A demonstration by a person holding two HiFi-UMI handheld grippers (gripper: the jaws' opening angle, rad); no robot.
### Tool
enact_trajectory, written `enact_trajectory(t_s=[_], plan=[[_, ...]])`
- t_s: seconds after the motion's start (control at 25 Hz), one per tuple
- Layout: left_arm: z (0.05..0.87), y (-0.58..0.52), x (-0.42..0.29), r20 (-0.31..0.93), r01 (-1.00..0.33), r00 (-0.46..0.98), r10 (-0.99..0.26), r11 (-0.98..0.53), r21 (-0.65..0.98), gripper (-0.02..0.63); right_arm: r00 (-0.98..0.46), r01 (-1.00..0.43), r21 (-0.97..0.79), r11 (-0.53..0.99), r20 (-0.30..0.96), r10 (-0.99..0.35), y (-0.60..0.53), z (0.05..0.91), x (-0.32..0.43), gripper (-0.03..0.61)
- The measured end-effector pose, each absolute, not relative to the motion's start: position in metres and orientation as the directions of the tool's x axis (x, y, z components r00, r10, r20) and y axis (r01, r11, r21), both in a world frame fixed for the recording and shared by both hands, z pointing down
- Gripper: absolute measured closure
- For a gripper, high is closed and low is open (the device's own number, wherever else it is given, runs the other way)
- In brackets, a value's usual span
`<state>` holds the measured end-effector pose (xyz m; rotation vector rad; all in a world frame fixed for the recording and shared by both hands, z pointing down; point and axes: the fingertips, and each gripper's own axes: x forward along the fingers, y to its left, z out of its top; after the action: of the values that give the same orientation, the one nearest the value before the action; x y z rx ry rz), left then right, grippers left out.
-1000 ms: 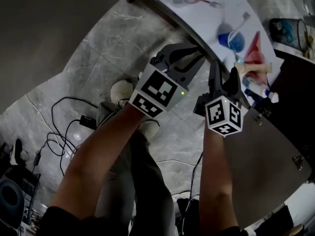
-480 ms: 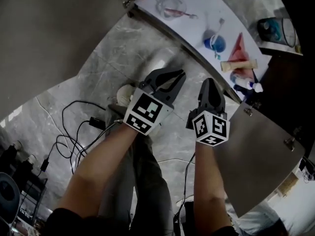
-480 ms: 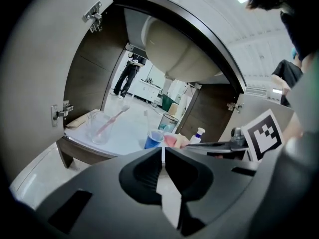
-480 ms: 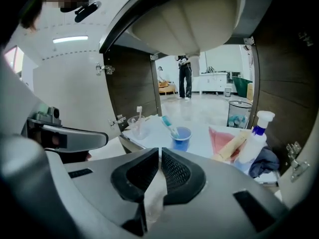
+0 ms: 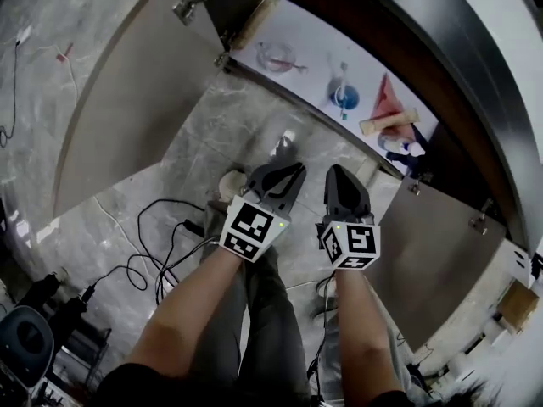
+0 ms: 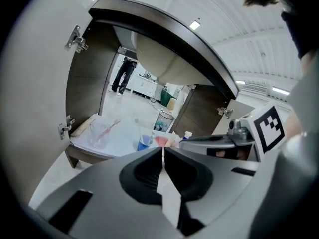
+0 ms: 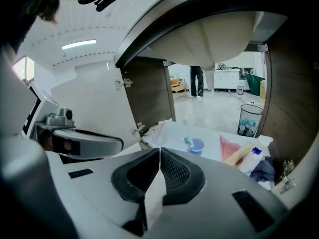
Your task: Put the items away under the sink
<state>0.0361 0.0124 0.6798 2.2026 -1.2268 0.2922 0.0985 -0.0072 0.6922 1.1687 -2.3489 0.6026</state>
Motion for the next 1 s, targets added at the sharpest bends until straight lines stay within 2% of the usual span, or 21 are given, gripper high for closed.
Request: enact_trajectory(t_s=[0.28, 0.68, 1.0], plan=[[0.631, 0.007, 0.049, 0.471, -0.830, 0.555, -0.686, -0.412, 0.376, 0.594, -0.609, -0.770, -0.222, 0.598, 0.531, -0.588, 0.009, 0.630, 0.085, 0.540], [0.565, 0.019, 0.049, 0.522, -0.808, 0.588, -0.618, -0.475, 0.348, 0.597, -0.618, -0.771, -0.231, 0.594, 0.496, -0.610, 0.017, 0.548, 0.094, 0.540], [0.509, 0.038, 0.048, 0.536, -0.782, 0.618, -0.575, -0.523, 0.340, 0.597, -0.672, -0.715, -0.237, 0.658, 0.493, -0.553, 0.044, 0.488, 0.087, 0.540]])
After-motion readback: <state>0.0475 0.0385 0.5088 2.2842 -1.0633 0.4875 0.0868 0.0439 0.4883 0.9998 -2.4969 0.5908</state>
